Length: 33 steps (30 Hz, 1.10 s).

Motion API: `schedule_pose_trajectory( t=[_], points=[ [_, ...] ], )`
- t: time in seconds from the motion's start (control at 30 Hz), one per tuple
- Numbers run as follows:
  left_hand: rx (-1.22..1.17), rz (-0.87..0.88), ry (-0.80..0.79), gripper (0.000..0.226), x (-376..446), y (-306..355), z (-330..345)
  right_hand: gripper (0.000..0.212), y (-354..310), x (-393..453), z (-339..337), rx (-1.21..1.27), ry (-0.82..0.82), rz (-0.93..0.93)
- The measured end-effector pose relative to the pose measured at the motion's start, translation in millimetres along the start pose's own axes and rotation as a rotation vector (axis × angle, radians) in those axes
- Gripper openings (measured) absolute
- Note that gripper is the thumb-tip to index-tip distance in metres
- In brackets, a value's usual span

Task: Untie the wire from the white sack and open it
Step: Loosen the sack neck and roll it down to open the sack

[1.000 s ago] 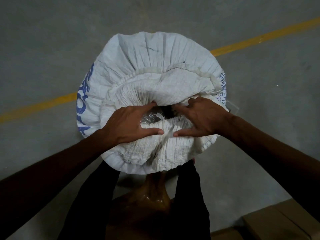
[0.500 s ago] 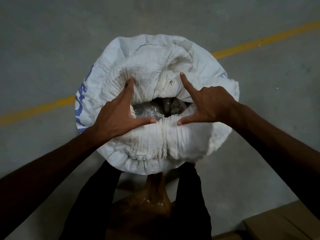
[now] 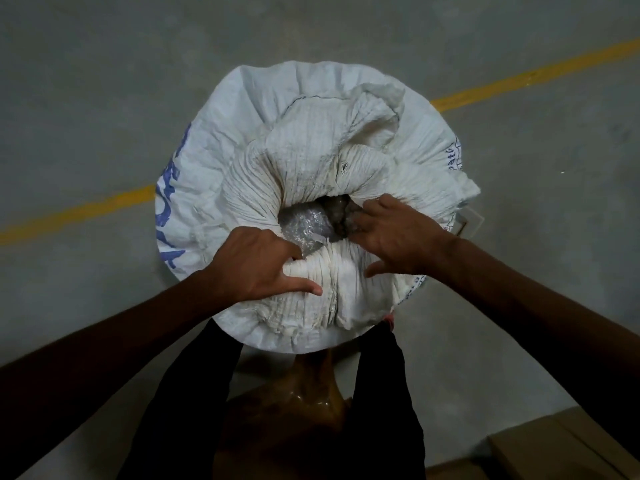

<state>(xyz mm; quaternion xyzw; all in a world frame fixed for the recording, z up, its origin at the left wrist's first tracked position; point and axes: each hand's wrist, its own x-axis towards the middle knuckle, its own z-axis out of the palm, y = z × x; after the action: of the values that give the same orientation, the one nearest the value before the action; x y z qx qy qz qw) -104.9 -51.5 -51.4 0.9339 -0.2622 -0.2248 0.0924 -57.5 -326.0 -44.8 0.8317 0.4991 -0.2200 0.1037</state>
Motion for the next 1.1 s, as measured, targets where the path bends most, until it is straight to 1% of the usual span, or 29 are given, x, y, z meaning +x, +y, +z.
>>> schedule_pose_trajectory(
  t=[0.1, 0.13, 0.2, 0.23, 0.33, 0.43, 0.5, 0.57, 0.67, 0.73, 0.83, 0.93, 1.0, 1.03, 1.1],
  points=[
    [-0.057, 0.239, 0.081, 0.068, -2.3, -4.7, 8.4, 0.077, -2.5, 1.9, 4.6, -0.003, -0.016, -0.083],
    [-0.088, 0.324, 0.085, 0.062, -2.4, -6.4, 9.8, 0.078, -3.3, 1.6, 6.4, 0.016, -0.011, -0.116],
    [-0.164, 0.433, 0.044, 0.059, -3.0, -7.9, 8.6, 0.073, -4.0, -1.9, 8.0, 0.114, 0.015, -0.178],
    [-0.214, 0.445, 0.012, 0.059, -2.9, -7.0, 6.4, 0.069, -4.4, -5.0, 7.1, 0.172, 0.011, -0.198],
    [-0.304, 0.462, -0.059, 0.053, -0.8, -1.3, -0.6, 0.065, -9.5, -19.0, 4.7, 0.327, 0.005, -0.167],
    [-0.324, 0.504, -0.139, 0.046, 1.5, 1.9, -5.8, 0.075, -14.0, -31.3, -7.8, 0.435, -0.087, -0.086],
    [-0.319, 0.496, -0.169, 0.045, 0.4, 0.9, -8.0, 0.080, -13.3, -39.5, -10.7, 0.381, -0.166, -0.043],
    [-0.285, 0.473, -0.177, 0.049, -1.4, -1.1, -7.8, 0.081, -15.2, -46.7, -10.4, 0.347, -0.182, -0.035],
    [-0.234, 0.448, -0.154, 0.055, -3.4, -4.8, -3.2, 0.079, -17.5, -55.4, -2.6, 0.400, -0.126, -0.015],
    [-0.204, 0.423, -0.144, 0.058, -4.1, -4.3, -1.6, 0.081, -19.9, -60.1, 7.3, 0.417, -0.129, -0.002],
    [-0.191, 0.384, -0.111, 0.063, -5.7, -1.3, 2.8, 0.085, -25.4, -65.3, 15.7, 0.433, -0.077, -0.017],
    [-0.169, 0.347, -0.026, 0.066, -8.9, 1.3, 7.9, 0.093, -27.3, -66.6, 13.4, 0.504, -0.051, 0.026],
    [-0.144, 0.357, 0.073, 0.062, -11.0, 2.6, 10.0, 0.101, -25.9, -67.8, 16.3, 0.483, -0.047, 0.063],
    [-0.130, 0.364, 0.101, 0.060, -12.1, 3.1, 9.9, 0.099, -25.4, -69.1, 18.2, 0.484, -0.022, 0.067],
    [-0.119, 0.384, 0.094, 0.060, -15.4, 2.8, 10.6, 0.089, -24.6, -71.5, 20.7, 0.545, 0.030, 0.053]
  ],
)
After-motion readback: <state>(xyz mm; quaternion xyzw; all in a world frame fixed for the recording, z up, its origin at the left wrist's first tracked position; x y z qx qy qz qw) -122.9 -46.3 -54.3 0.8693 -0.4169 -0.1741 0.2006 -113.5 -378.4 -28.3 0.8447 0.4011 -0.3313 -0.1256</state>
